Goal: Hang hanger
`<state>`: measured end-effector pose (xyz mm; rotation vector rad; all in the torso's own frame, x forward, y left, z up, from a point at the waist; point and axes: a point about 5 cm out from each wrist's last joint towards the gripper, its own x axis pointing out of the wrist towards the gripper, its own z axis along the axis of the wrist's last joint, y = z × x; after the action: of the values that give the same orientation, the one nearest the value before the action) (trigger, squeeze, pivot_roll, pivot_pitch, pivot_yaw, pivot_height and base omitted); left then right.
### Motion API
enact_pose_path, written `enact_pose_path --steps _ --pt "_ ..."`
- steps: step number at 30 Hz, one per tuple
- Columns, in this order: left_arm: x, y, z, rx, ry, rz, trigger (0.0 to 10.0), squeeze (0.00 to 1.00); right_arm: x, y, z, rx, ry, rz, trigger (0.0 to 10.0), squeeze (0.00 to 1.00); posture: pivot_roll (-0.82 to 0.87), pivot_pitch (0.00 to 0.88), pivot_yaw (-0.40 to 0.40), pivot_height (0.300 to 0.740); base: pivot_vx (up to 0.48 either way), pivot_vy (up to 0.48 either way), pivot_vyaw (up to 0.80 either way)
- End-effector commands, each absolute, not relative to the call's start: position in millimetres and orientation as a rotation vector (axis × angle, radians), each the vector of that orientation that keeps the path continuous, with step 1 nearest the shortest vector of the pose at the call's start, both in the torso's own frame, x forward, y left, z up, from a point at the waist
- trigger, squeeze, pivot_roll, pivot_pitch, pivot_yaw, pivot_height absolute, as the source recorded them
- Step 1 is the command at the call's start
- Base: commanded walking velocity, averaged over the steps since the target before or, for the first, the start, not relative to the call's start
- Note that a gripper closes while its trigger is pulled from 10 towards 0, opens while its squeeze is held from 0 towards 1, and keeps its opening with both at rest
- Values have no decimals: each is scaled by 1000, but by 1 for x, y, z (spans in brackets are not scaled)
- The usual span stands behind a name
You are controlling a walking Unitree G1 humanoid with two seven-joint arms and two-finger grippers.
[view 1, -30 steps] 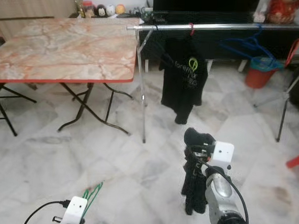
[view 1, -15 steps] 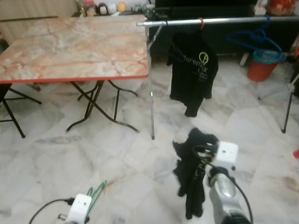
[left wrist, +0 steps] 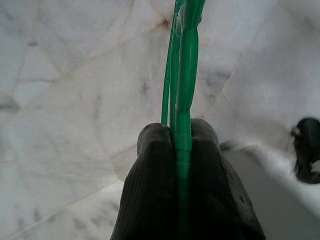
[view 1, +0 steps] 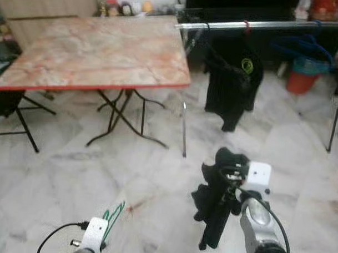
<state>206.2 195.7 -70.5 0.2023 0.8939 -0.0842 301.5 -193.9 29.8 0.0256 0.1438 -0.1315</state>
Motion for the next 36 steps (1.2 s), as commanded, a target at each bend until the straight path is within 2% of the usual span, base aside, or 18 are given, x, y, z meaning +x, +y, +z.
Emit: enact_pose_path --steps 1,11,17,36 --pt "202 205 -72 222 915 -68 10000 0 308 -183 38 47 103 -105 10000 0 -100 0 18 740 0 307 0" --pt "202 203 -72 223 909 -78 10000 0 308 -183 37 56 102 -109 10000 0 -105 0 20 740 0 303 0" --pt "195 216 -72 229 919 -68 10000 0 307 -178 37 29 102 -81 10000 0 -102 0 17 740 0 304 0" --pt "187 211 -78 188 935 -65 10000 0 307 -178 36 58 98 -97 10000 0 -108 0 24 740 0 0 0"
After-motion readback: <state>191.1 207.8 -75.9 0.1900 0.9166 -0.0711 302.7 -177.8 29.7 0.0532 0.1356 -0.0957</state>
